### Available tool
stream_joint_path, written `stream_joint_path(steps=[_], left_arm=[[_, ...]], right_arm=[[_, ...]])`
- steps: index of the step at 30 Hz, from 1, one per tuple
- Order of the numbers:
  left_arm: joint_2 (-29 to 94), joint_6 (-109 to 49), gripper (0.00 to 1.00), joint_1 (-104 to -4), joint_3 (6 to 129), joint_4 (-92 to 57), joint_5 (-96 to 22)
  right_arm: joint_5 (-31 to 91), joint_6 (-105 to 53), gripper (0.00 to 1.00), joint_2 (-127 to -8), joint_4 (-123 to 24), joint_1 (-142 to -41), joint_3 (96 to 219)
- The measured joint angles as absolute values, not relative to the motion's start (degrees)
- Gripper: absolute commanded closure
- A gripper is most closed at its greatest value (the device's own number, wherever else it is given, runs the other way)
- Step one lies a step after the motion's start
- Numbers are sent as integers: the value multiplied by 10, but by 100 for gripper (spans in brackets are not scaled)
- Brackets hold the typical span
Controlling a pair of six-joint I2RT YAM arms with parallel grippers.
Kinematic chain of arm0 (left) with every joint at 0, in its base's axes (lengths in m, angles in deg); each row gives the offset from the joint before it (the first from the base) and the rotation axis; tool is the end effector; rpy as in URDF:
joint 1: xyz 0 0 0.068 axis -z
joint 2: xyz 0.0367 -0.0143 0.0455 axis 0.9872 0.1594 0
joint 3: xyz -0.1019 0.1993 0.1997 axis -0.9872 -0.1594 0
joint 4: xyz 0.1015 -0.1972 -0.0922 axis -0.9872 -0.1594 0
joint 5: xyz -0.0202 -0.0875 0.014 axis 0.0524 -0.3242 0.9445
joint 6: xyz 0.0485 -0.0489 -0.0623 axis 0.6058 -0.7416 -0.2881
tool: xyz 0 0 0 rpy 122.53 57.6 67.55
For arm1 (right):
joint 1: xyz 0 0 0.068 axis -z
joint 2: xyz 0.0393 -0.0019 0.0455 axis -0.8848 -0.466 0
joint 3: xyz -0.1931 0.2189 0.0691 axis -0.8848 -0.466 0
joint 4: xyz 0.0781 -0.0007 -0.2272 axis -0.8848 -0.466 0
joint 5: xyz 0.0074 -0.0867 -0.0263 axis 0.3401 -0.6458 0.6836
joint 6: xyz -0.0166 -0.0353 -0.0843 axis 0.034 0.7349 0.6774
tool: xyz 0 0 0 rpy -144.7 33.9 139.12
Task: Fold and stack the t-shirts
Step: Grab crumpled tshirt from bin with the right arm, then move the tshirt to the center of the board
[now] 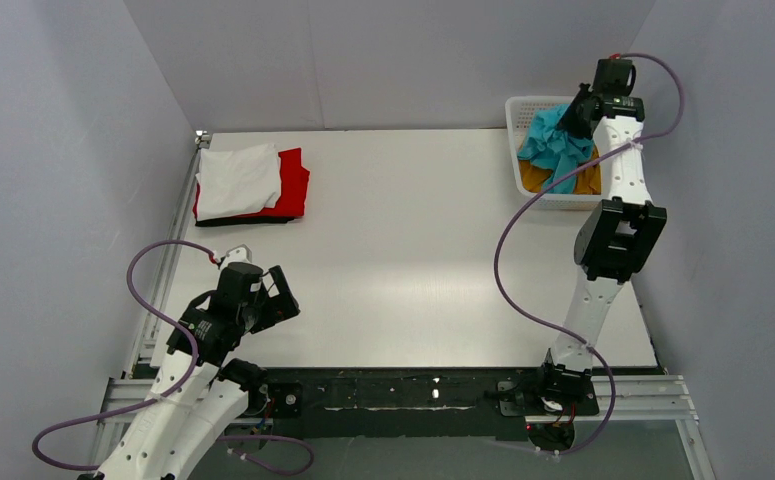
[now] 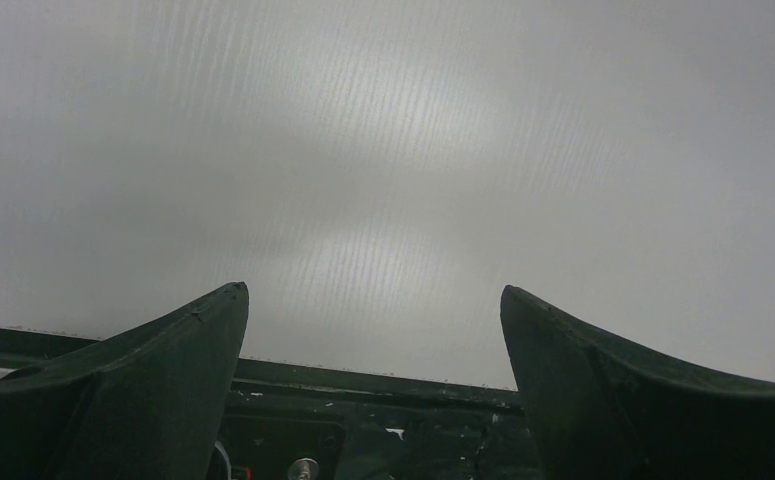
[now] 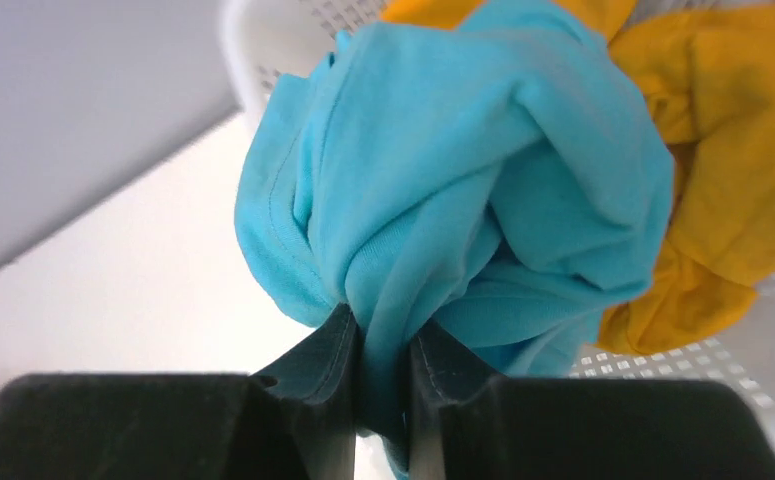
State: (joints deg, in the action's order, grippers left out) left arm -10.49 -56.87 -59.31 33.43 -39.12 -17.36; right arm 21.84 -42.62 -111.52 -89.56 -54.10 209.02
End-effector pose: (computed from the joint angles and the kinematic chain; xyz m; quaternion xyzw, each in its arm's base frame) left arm 0.1373 -0.0365 0.3123 -0.1738 0.7691 -0.2362 0.5679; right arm 0.5260 -0.0752 0.3194 0.2469 0.8679 0.0579 0.4271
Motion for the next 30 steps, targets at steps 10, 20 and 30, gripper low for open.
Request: stream_joint_path(steps=[10, 20, 30], left_arm=[[-110, -574, 2, -593, 334, -385, -189], [-134, -584, 2, -593, 334, -386, -208], [-178, -602, 2, -593, 334, -427, -209]], right_arm=[[324, -427, 99, -918, -885, -553, 2121], [541, -410, 99, -804, -921, -771, 2118], [654, -452, 82, -660, -763, -854, 1875]])
